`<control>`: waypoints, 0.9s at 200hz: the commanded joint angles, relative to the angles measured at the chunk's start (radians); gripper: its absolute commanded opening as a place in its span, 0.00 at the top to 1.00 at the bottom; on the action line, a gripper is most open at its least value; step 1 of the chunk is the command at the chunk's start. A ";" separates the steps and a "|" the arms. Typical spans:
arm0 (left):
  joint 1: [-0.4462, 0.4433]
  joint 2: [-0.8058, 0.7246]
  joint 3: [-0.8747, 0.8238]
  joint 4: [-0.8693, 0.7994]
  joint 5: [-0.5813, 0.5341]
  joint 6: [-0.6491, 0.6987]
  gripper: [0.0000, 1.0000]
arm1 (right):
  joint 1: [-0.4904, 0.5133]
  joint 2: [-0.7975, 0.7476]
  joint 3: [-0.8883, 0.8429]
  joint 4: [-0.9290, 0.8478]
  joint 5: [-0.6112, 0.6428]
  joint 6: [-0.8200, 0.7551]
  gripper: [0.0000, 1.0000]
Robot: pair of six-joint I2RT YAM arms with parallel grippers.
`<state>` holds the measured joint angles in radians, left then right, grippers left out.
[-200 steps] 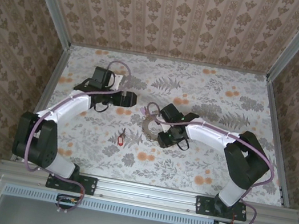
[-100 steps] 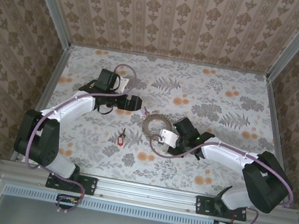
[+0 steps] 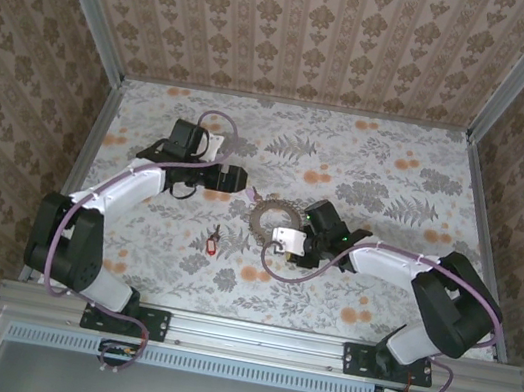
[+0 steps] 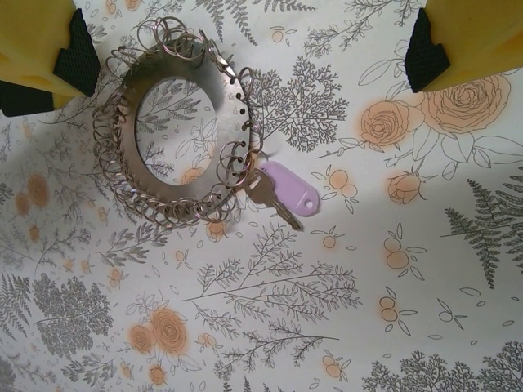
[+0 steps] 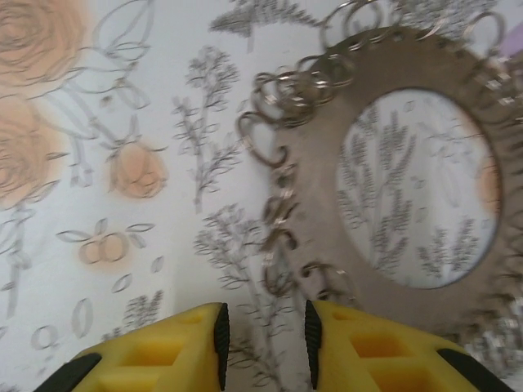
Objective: Put the keys on the keyring
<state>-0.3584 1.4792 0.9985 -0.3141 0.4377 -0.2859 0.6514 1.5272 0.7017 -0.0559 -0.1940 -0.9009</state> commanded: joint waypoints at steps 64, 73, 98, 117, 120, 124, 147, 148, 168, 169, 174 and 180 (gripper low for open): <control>0.006 -0.041 0.022 -0.029 -0.011 0.042 0.00 | 0.004 0.047 0.011 0.034 -0.002 -0.019 0.68; 0.006 -0.041 0.021 -0.029 -0.014 0.044 0.00 | 0.003 0.047 0.015 0.001 -0.014 -0.039 0.68; 0.006 -0.040 0.022 -0.028 -0.016 0.048 0.00 | 0.007 0.065 0.024 -0.012 0.012 -0.046 0.68; 0.006 -0.039 0.020 -0.030 -0.013 0.048 0.00 | 0.007 0.055 0.026 -0.029 -0.003 -0.048 0.68; 0.006 -0.040 0.021 -0.030 -0.014 0.048 0.00 | 0.007 0.052 0.024 -0.029 -0.004 -0.047 0.68; 0.006 -0.039 0.021 -0.032 -0.013 0.048 0.00 | 0.007 0.050 0.022 -0.023 -0.004 -0.043 0.68; 0.004 -0.043 0.022 -0.032 -0.016 0.054 0.00 | 0.010 0.053 0.007 0.015 0.022 -0.032 0.68; 0.004 -0.043 0.022 -0.032 -0.016 0.054 0.00 | 0.010 0.055 0.007 0.016 0.024 -0.031 0.68; 0.005 -0.039 0.025 -0.033 -0.013 0.058 0.01 | 0.022 0.074 0.023 0.026 0.028 -0.019 0.68; 0.005 -0.038 0.025 -0.033 -0.011 0.058 0.01 | 0.023 0.076 0.024 0.026 0.030 -0.020 0.68; 0.004 -0.040 0.025 -0.033 -0.005 0.061 0.01 | 0.026 0.081 0.029 0.024 0.037 -0.021 0.70; 0.004 -0.037 0.026 -0.032 0.003 0.062 0.02 | 0.029 0.087 0.033 0.021 0.041 -0.024 0.70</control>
<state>-0.3584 1.4681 1.0019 -0.3145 0.4232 -0.2562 0.6624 1.5818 0.7033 -0.0406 -0.1673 -0.9203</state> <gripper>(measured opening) 0.992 0.312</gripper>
